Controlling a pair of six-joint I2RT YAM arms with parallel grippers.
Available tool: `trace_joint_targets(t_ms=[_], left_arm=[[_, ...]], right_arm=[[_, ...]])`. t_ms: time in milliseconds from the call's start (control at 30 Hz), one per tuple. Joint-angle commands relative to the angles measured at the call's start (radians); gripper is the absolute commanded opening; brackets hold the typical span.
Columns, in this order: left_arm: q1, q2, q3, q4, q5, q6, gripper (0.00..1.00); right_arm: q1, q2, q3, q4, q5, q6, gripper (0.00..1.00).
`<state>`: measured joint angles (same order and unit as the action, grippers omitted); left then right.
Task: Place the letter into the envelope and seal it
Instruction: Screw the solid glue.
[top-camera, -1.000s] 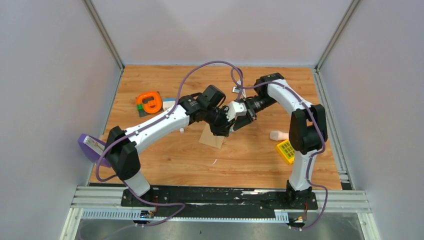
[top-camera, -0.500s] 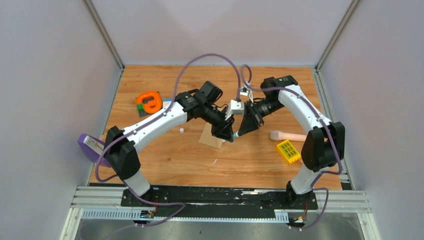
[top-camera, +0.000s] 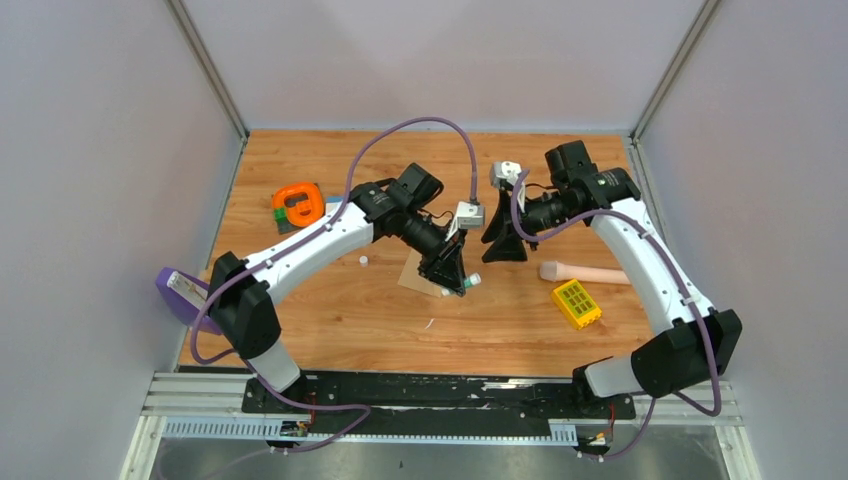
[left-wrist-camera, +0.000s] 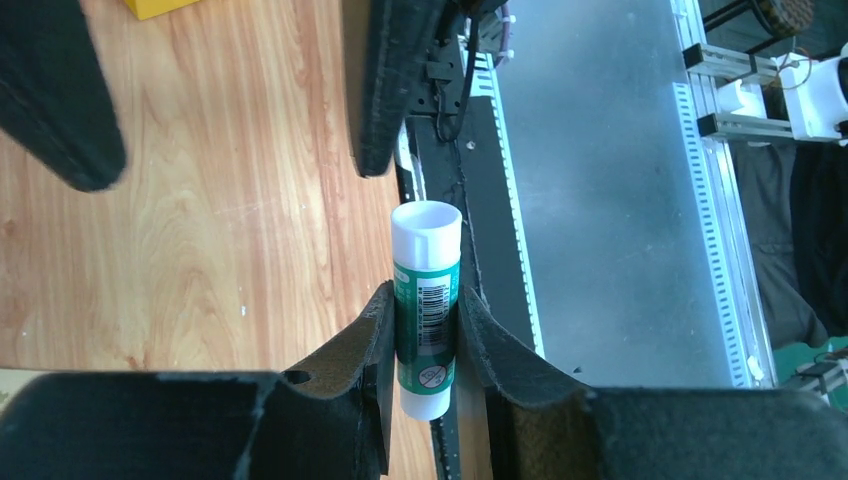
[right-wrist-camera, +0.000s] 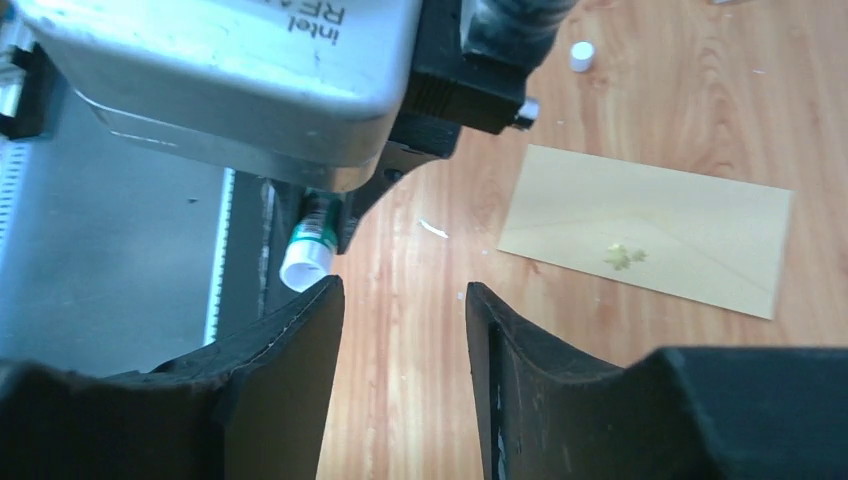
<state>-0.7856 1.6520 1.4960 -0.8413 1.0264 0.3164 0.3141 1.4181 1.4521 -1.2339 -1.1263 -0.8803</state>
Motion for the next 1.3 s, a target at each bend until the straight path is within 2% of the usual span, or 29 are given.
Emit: trace_joint_targets(t_ms=[0,33,67,100,133,200,433,667,1133,1167,1200,1267], left_arm=[[0.007,-0.055,-0.006,0.000,0.007,-0.022,0.00],[0.015,-0.059,-0.006,0.003,0.005,-0.022,0.00],[0.019,-0.068,-0.006,0.005,-0.002,-0.025,0.00],[0.029,-0.073,-0.006,0.010,-0.007,-0.026,0.00],[0.035,-0.083,-0.010,0.015,-0.011,-0.030,0.00],[0.051,-0.100,-0.020,0.037,-0.026,-0.045,0.00],[0.078,-0.137,-0.056,0.090,-0.040,-0.075,0.00],[0.079,-0.134,-0.062,0.088,-0.032,-0.072,0.00],[0.078,-0.116,-0.067,0.091,-0.040,-0.071,0.00],[0.078,-0.117,-0.068,0.094,-0.039,-0.073,0.00],[0.078,-0.116,-0.069,0.095,-0.039,-0.073,0.00],[0.077,-0.113,-0.074,0.097,-0.037,-0.074,0.00]], right_arm=[[-0.002,-0.083,-0.011,0.133,0.108,0.045,0.52],[-0.001,-0.113,-0.010,0.153,0.143,0.056,0.56],[-0.002,-0.152,-0.011,0.183,0.177,0.083,0.67],[-0.005,-0.195,-0.015,0.221,0.217,0.109,0.80],[-0.021,-0.259,-0.038,0.285,0.238,0.166,0.98],[-0.096,-0.335,-0.152,0.482,0.222,0.310,1.00],[-0.099,-0.254,-0.225,0.460,-0.014,0.318,0.99],[0.026,-0.288,-0.316,0.632,0.018,0.411,0.90],[0.095,-0.156,-0.269,0.650,-0.006,0.466,0.88],[0.098,-0.151,-0.264,0.651,-0.014,0.468,0.86],[0.097,-0.145,-0.259,0.651,-0.026,0.468,0.79],[0.097,-0.129,-0.245,0.648,-0.051,0.477,0.59]])
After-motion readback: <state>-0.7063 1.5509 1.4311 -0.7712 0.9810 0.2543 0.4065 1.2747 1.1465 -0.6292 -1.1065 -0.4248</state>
